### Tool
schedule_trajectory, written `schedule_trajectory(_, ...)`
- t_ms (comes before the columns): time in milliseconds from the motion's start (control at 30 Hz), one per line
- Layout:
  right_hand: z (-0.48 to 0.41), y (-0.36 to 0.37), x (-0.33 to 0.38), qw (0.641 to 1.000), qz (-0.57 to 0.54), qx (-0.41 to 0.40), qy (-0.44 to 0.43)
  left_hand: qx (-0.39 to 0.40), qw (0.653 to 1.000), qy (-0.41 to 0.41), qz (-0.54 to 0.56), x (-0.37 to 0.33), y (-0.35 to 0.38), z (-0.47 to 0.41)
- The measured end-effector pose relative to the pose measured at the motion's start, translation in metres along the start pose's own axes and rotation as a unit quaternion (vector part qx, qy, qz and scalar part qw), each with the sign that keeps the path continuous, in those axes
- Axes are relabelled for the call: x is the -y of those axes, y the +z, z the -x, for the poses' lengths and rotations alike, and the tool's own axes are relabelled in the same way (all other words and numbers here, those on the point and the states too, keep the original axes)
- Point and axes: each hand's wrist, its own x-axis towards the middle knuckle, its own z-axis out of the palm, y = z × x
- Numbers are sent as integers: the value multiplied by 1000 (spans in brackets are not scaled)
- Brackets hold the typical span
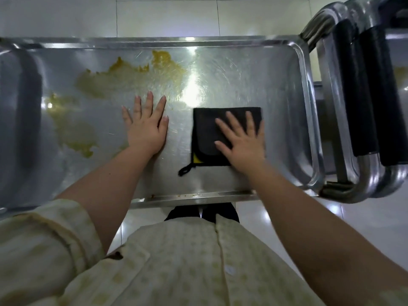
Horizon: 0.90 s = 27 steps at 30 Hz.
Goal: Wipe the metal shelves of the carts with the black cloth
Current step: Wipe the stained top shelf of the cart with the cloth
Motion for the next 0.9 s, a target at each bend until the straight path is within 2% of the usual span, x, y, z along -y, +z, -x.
schedule_trajectory(133, 38, 7, -99, 993, -23, -3, 114, -6, 1000, 10, 5, -5, 1, -2)
schedule_trajectory(200, 54, 6, -129, 993, -13, 5, 116, -4, 1000, 15, 6, -9, 3, -2)
schedule_trajectory(300, 53, 3, -132, 993, -26, 2, 112, -10, 1000, 19, 9, -13, 5, -2)
schedule_trajectory(433, 42, 8, -87, 977, -44, -32, 208, -13, 1000, 19, 1, -11, 7, -2)
schedule_trajectory(500, 40, 11, -47, 985, -39, -17, 170, -13, 1000, 16, -4, -8, 8, -2)
schedule_trajectory(633, 40, 23, 60, 1000, 9, 1, 3, -11, 1000, 23, 0, -5, 7, -2)
schedule_trajectory(700, 39, 29, 85, 999, 20, -2, -28, -13, 1000, 27, -1, -4, 7, -2)
schedule_trajectory(800, 42, 28, 47, 999, 12, -18, -35, -12, 999, 34, 6, -5, 7, -2)
schedule_trajectory(900, 60, 28, -32, 999, 2, -27, 46, -11, 999, 34, 8, -8, 6, 0)
